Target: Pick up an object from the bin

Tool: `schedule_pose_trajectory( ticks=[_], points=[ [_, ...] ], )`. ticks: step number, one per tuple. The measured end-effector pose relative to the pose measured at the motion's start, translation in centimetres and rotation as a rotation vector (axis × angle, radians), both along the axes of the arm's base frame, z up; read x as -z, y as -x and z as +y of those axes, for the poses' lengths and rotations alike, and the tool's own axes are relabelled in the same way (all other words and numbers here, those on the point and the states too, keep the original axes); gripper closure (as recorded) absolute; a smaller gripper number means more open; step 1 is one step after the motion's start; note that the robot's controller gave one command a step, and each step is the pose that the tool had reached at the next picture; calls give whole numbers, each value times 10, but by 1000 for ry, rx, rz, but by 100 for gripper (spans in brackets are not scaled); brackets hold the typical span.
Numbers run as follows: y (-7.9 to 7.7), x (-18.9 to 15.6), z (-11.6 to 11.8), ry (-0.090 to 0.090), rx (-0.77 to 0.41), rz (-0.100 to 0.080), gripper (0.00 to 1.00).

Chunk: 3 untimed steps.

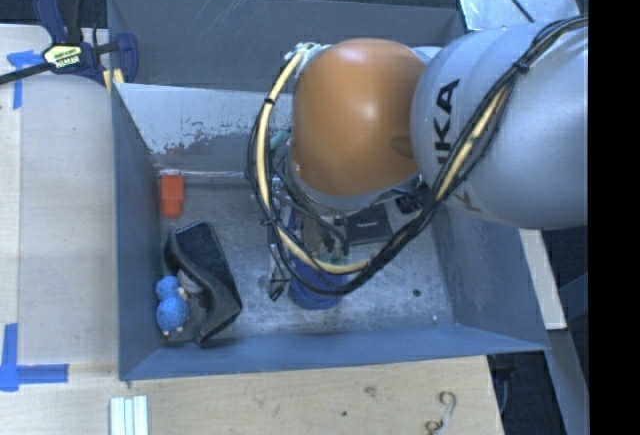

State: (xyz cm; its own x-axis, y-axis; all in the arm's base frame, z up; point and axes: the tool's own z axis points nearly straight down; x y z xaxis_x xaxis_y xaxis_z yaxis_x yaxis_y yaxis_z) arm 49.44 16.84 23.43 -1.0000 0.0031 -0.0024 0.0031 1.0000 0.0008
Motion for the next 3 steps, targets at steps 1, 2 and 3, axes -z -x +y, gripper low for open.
schedule_pose_trajectory(
  ticks=[1,2,3],
  points=[
    [-4,1,-57,2,307,1,0],
    [-16,149,-84,2,156,3,0],
    [-17,145,-82,-1,157,-2,100]
  ],
)
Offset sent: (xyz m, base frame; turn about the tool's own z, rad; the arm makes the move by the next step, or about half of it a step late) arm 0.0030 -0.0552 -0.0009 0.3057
